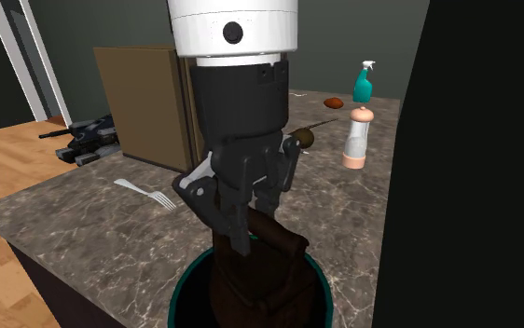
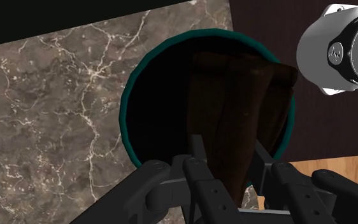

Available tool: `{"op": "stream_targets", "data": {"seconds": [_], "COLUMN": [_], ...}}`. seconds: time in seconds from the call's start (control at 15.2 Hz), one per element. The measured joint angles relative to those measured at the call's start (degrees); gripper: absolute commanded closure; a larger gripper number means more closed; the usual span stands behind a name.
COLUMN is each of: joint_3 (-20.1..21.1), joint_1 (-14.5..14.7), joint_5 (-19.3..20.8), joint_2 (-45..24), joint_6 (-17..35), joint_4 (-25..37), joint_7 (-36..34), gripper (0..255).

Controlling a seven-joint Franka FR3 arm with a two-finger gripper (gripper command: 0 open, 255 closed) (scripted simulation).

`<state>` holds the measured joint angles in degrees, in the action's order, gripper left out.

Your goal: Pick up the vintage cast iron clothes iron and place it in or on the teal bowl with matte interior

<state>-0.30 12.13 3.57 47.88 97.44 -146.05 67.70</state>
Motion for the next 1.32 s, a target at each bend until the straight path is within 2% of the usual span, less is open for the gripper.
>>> {"op": "stream_targets", "data": {"seconds": [0.2, 0.26, 0.66, 0.99, 1.32], "joint_3": [0.01, -0.07, -0.14, 0.35, 0.35], "joint_1": [0.01, -0.02, -0.04, 0.13, 0.12], "joint_5": [0.00, 0.06, 0.06, -0.34, -0.34], "joint_2": [0.02, 0.06, 0.00, -1.41, -1.46], "joint_6": [0.18, 0.13, -0.03, -5.88, -6.65], "joint_4": [-0.10, -0.13, -0.53, 6.77, 7.54], "joint_7": [-0.03, 0.06, 0.12, 0.01, 0.06], "gripper": [255, 0, 0, 0, 0]}}
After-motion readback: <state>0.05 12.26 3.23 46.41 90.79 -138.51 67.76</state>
